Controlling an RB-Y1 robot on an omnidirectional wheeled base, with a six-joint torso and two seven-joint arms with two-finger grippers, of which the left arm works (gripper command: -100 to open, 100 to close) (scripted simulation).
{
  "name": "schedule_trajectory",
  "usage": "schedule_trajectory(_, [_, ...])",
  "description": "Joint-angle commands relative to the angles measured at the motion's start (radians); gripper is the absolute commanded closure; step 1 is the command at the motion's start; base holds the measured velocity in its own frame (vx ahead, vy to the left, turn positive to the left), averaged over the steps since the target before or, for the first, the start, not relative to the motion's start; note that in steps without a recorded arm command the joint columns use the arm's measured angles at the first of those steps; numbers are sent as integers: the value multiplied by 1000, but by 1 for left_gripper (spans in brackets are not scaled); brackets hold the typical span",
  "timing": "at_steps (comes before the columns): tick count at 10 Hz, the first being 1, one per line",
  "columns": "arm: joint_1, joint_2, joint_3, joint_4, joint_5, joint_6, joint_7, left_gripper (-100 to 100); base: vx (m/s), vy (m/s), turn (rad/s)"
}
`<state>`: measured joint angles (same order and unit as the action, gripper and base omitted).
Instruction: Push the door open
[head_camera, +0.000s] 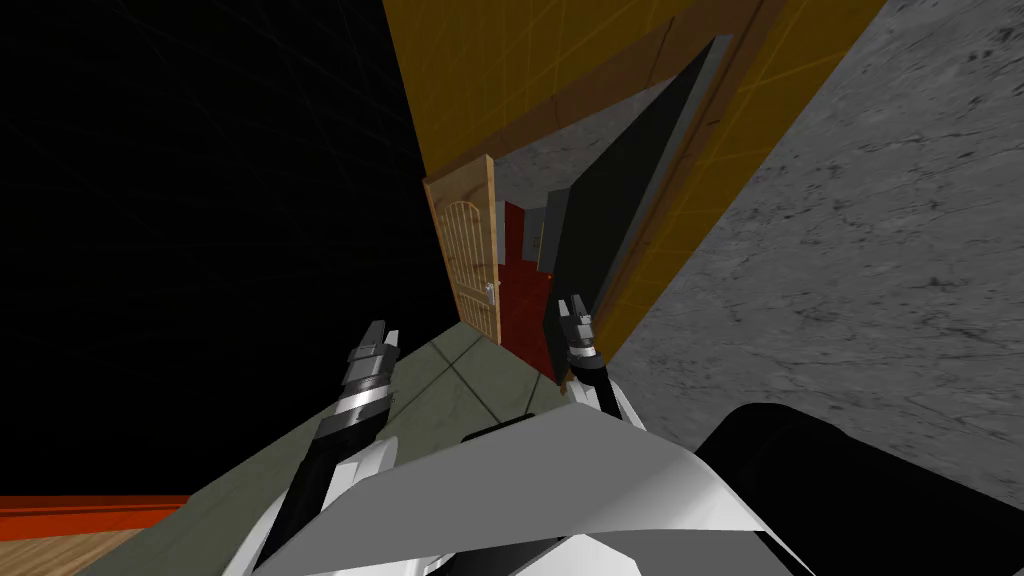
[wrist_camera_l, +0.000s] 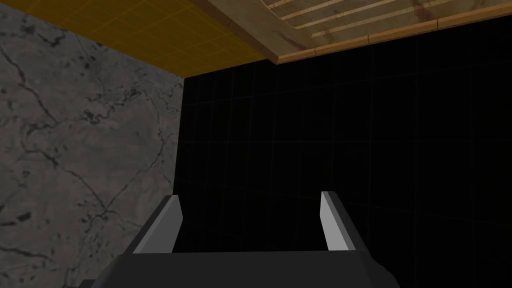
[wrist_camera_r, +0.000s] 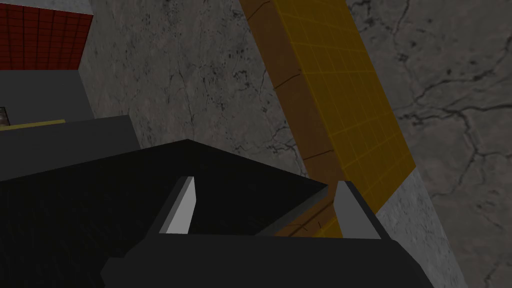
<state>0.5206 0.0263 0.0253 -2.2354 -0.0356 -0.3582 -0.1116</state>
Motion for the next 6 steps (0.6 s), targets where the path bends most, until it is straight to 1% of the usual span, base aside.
schedule_trajectory(1, [-19, 9, -15, 33, 2, 3, 8, -100, 107, 40, -109])
schedule_trajectory(2, [-29, 13, -23, 50, 3, 4, 12, -100, 185, 40, -148])
schedule_trajectory(3, [-35, 16, -28, 62, 4, 5, 14, -100, 150, 63, -64])
schedule_trajectory(5, [-64, 27, -51, 112, 7, 10, 26, -100, 164, 91, -93])
schedule_trajectory(6, [-72, 30, -58, 127, 8, 11, 30, -100, 158, 89, -121])
